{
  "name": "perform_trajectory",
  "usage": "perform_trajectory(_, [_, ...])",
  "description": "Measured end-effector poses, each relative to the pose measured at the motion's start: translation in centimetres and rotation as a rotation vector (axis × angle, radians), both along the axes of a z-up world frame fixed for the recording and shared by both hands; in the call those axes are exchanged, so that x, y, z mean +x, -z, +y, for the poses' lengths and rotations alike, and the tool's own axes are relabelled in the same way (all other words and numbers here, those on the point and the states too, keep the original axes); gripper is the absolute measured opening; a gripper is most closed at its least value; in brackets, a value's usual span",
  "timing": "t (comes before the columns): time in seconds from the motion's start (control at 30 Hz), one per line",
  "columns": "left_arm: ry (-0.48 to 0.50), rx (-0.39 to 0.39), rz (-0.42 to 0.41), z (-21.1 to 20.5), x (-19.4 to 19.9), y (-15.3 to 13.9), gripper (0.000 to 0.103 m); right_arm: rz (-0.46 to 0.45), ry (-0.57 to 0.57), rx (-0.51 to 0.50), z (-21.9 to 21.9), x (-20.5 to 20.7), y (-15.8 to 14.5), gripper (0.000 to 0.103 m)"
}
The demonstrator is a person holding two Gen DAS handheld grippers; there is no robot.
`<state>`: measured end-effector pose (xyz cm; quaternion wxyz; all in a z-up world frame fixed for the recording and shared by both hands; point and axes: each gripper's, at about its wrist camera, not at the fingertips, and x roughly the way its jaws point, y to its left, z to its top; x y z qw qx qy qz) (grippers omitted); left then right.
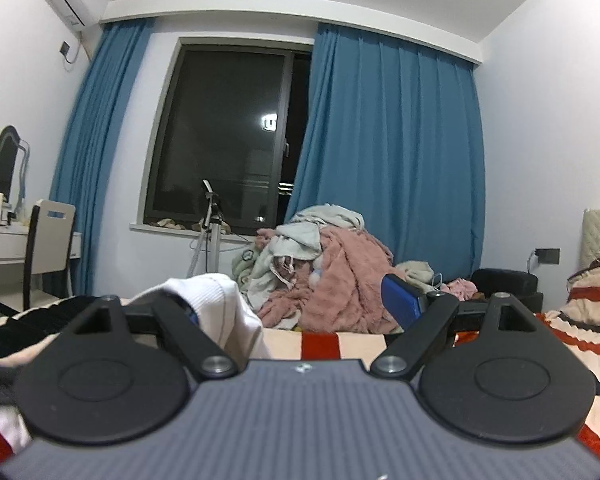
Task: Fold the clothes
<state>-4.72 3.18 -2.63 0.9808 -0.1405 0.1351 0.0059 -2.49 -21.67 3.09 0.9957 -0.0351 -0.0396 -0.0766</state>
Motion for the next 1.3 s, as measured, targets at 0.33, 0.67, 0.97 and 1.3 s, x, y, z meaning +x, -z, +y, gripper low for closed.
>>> perform_trajectory(0.33, [-0.004, -0.053, 0.138, 2.6, -1.6, 0.1, 0.1, 0.059, 0.035, 0.063, -1.3, 0.8, 0.3, 0.085])
perform_trajectory(0.67, [0.075, 0.258, 0.104, -3.6, 2.1, 2.1, 0.1, 0.044, 0.024, 0.086, -1.7, 0.2, 0.1, 0.085])
perform_trajectory(0.97, [-0.085, 0.412, 0.194, -2.9, 2.7, 4.1, 0.101, 0.056, 0.079, 0.014, -1.7, 0.2, 1.1, 0.085])
perform_trajectory(1.3, [-0.232, 0.182, 0.113, 1.3, -0.3, 0.9, 0.102, 0.434, 0.159, 0.059, -2.5, 1.4, 6.4, 0.085])
